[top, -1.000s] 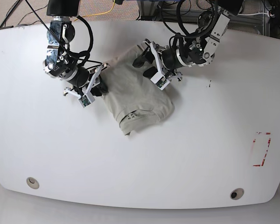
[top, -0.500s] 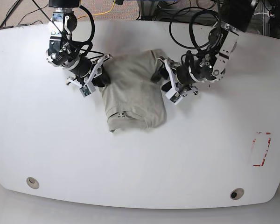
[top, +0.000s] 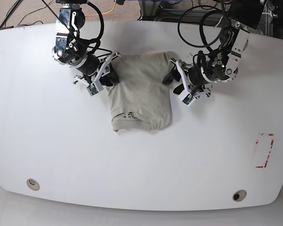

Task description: Layout the t-shirt on the table in an organized manner, then fold the t-shirt properly

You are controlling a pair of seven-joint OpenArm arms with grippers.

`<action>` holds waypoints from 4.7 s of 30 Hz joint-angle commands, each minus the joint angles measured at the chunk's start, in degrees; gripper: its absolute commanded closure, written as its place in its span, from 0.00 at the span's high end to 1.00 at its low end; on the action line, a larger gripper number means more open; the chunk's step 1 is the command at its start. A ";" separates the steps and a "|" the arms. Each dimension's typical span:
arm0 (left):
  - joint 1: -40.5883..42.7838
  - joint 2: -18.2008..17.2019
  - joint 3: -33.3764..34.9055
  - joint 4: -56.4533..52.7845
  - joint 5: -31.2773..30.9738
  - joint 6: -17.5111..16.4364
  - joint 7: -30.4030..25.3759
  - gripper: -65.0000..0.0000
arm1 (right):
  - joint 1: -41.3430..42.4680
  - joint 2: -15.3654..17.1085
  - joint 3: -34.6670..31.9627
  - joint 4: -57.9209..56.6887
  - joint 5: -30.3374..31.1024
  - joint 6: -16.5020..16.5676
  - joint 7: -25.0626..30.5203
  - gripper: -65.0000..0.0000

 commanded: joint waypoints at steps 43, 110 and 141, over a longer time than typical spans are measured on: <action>-9.20 26.04 23.68 -21.15 31.75 45.09 -20.82 0.44 | 4.07 6.85 18.04 18.51 1.27 0.21 -7.73 0.20; -2.96 -29.78 -14.30 -45.41 27.27 2.37 -56.51 0.44 | 0.91 1.66 17.60 17.81 1.36 0.21 -7.73 0.20; 1.26 -9.21 -19.40 -10.51 9.42 11.69 -46.23 0.44 | 4.95 -0.27 9.69 11.12 -21.06 0.21 13.73 0.20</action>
